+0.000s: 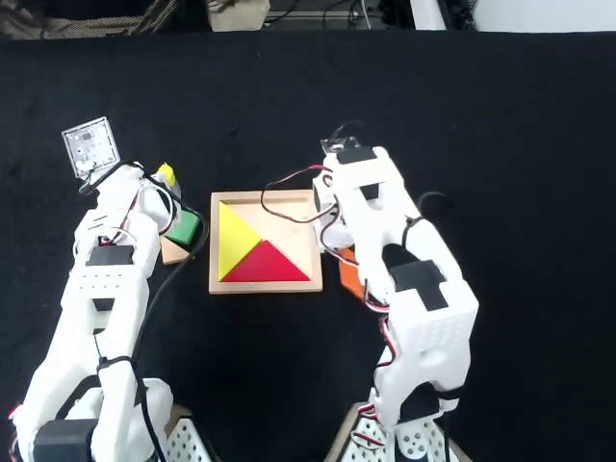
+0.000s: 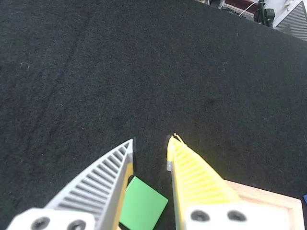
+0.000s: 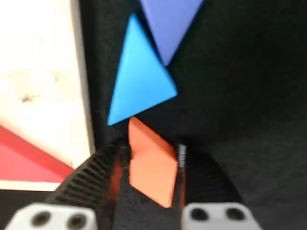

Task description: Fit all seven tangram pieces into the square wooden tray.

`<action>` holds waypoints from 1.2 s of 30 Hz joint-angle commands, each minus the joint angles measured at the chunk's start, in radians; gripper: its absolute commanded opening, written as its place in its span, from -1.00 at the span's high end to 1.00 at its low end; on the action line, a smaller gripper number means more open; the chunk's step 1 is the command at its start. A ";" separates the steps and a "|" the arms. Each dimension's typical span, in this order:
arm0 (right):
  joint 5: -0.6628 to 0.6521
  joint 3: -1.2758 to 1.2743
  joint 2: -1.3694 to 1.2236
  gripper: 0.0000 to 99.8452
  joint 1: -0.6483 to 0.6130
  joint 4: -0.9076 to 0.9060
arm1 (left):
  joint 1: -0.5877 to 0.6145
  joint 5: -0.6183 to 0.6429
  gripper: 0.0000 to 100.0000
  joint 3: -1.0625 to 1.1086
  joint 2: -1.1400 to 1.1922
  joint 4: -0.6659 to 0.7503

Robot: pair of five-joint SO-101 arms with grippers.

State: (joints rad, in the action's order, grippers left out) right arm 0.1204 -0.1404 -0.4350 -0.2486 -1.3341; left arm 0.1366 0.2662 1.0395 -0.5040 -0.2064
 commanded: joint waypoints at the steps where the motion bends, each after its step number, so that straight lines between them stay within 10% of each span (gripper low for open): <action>1: 0.005 0.018 -0.010 0.96 -0.009 0.006 | 0.005 -0.006 0.75 -0.018 -0.028 0.026; 18: -0.086 0.156 0.213 0.96 0.040 -0.247 | 0.013 -0.006 0.75 -0.018 -0.029 0.026; 25: -0.126 0.045 0.219 0.63 -0.026 -0.331 | 0.013 -0.006 0.75 -0.018 -0.029 0.026; 36: -0.416 -0.248 0.335 0.98 -0.052 -0.226 | 0.013 -0.006 0.75 -0.018 -0.029 0.026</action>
State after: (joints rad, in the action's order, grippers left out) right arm -0.2677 -0.3583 -0.1557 -0.3314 -1.6042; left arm 0.1366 0.2662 1.0395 -0.5040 -0.2064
